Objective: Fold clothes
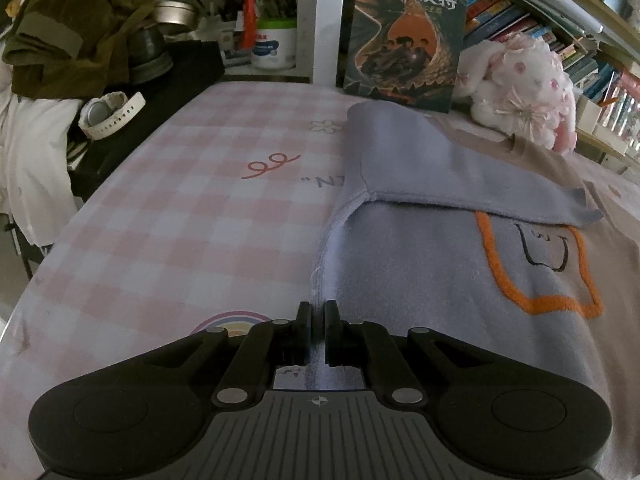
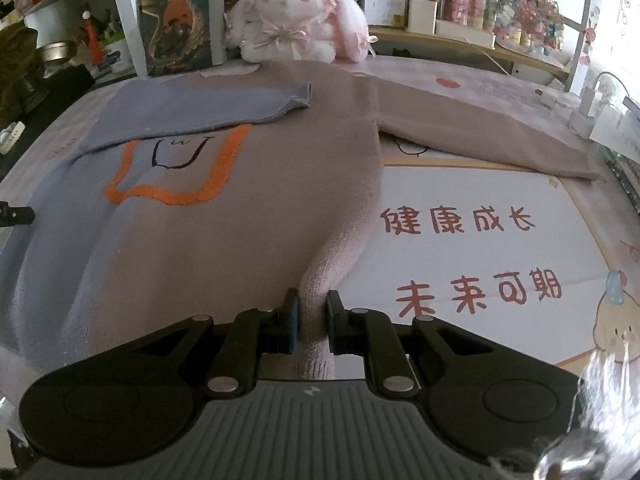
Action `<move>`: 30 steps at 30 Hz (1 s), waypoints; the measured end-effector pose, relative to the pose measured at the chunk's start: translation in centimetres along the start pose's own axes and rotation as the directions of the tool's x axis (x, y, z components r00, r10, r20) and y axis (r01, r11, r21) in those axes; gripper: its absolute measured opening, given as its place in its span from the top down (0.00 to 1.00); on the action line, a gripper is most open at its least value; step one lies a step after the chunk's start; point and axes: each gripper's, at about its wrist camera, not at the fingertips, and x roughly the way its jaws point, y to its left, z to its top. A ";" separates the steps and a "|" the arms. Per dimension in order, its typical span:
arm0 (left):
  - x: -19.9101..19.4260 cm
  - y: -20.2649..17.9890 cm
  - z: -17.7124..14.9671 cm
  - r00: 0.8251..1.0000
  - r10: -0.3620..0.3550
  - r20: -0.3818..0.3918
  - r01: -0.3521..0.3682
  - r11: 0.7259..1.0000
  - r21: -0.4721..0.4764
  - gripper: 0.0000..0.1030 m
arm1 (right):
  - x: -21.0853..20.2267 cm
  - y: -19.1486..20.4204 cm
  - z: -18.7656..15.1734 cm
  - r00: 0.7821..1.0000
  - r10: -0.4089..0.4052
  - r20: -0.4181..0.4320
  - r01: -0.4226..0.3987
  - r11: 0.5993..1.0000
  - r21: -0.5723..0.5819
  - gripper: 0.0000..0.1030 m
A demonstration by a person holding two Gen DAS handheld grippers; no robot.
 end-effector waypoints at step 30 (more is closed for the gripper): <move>-8.1 -4.1 -4.5 0.991 -0.087 0.103 0.066 0.978 0.196 0.09 | -6.0 2.1 -1.7 0.984 -0.134 0.117 0.121 0.986 0.112 0.14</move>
